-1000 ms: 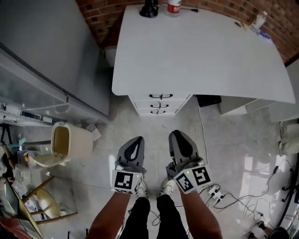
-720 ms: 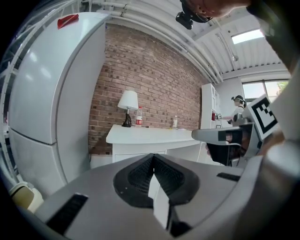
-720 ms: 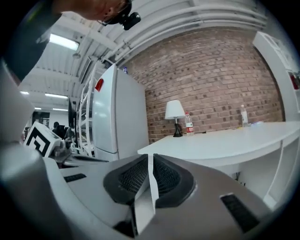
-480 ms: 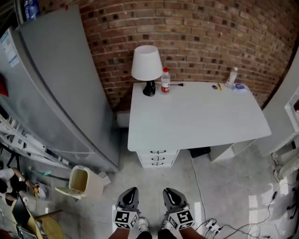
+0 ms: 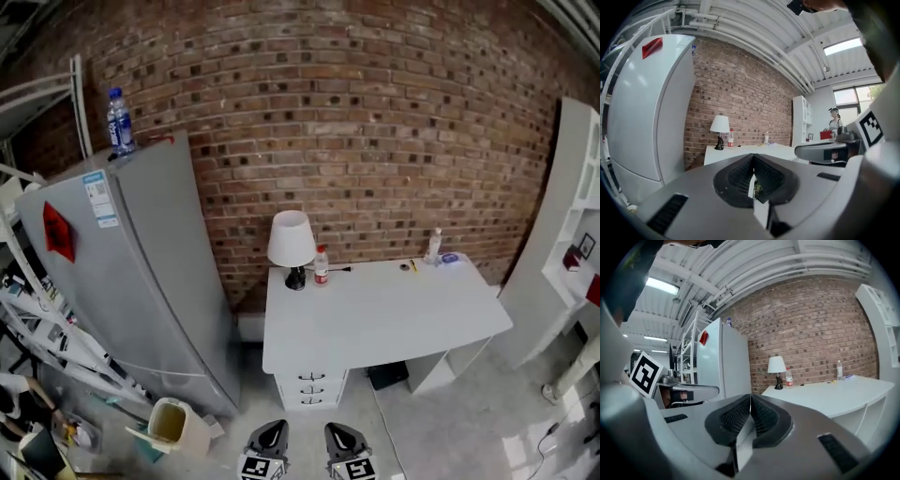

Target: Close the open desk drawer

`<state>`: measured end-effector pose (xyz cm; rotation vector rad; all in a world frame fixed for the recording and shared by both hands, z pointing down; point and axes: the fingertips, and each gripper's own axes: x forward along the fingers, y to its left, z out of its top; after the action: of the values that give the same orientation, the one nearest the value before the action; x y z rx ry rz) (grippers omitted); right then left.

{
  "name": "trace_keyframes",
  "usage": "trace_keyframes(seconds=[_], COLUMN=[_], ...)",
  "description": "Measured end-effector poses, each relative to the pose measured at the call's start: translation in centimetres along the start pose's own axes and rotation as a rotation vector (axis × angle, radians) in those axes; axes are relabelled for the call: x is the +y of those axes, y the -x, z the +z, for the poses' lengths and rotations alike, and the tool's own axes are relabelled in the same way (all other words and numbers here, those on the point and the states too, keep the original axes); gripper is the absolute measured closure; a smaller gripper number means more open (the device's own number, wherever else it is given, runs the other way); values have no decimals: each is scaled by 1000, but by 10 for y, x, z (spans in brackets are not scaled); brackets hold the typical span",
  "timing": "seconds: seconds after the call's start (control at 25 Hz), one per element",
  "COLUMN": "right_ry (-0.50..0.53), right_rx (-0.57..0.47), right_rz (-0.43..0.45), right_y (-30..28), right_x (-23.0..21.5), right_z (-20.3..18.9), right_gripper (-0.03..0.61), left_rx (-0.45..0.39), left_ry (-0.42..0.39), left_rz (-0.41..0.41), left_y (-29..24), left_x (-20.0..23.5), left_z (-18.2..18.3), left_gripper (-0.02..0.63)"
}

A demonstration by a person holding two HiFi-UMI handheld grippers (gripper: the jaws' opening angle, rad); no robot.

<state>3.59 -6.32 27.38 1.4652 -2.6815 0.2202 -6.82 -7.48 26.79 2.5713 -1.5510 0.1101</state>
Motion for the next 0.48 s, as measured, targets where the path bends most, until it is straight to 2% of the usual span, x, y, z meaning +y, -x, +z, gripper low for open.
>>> trace_keyframes(seconds=[0.24, 0.48], right_ry=[39, 73], right_rx=[-22, -37], right_rz=[-38, -41], right_y=[8, 9], right_x=[-16, -6], right_z=[32, 45], right_gripper=[548, 548], left_rx=[-44, -59], left_ry=[-19, -28], left_rz=[-14, -14], left_y=[0, 5], left_x=[-9, -8], left_z=[32, 44], left_gripper=[606, 606])
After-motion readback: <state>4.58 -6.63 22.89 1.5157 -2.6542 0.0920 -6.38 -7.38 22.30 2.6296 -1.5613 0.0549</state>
